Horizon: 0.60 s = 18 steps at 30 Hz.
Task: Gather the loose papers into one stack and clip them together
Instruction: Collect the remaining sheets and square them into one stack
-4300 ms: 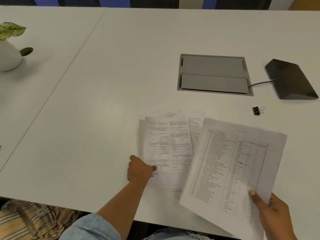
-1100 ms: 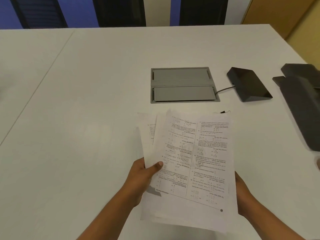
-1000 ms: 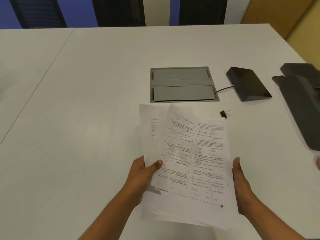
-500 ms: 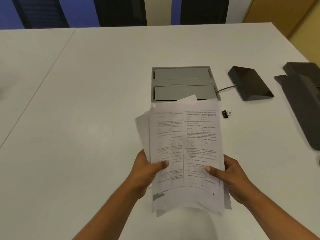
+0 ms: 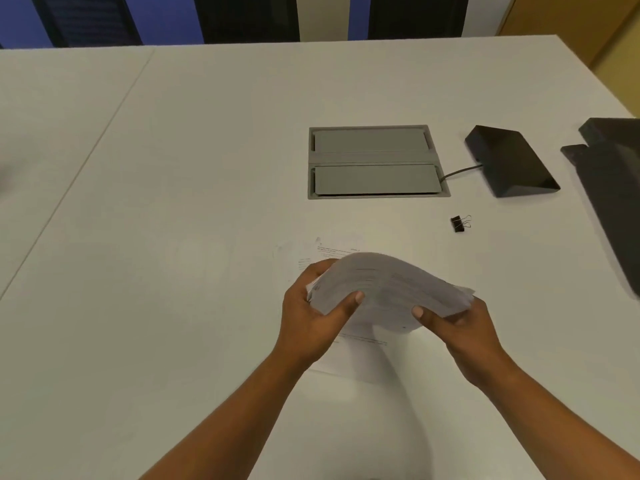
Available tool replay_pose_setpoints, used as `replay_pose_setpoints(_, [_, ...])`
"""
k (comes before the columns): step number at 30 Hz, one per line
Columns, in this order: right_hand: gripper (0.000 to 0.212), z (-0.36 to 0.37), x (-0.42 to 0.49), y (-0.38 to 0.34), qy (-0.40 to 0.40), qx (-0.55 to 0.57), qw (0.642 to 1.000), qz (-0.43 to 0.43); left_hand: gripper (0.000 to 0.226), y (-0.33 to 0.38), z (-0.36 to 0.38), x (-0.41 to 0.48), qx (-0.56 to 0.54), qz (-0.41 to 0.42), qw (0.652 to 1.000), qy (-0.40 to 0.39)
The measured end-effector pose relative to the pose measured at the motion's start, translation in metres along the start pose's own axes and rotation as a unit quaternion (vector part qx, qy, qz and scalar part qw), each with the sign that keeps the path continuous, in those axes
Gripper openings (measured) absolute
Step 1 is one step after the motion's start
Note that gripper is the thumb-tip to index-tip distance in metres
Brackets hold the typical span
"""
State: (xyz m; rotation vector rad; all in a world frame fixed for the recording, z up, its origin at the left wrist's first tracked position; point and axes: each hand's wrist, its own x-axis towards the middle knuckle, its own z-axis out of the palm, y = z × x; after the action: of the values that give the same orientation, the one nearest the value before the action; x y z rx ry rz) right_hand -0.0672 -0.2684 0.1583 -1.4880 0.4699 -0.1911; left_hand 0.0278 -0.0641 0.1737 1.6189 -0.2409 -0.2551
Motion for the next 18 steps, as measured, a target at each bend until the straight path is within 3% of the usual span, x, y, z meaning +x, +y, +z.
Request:
replay_pose_setpoints(7, [0.054,-0.004,0.014,0.023,-0.026,-0.077,0.997,0.016,0.026,-0.012,0.0,0.014,0.006,-0.043,0.999,-0.033])
replay_pose_setpoints(13, [0.039,-0.005,0.017,0.039,-0.057,-0.158,0.985,0.027,0.024,-0.027,-0.004,0.022,0.028,-0.066,0.996,-0.049])
replay_pose_setpoints(18, [0.03,-0.013,0.012,0.049,-0.017,-0.212,0.977,0.021,0.022,-0.038,0.001,0.022,0.042,-0.068,0.995,-0.066])
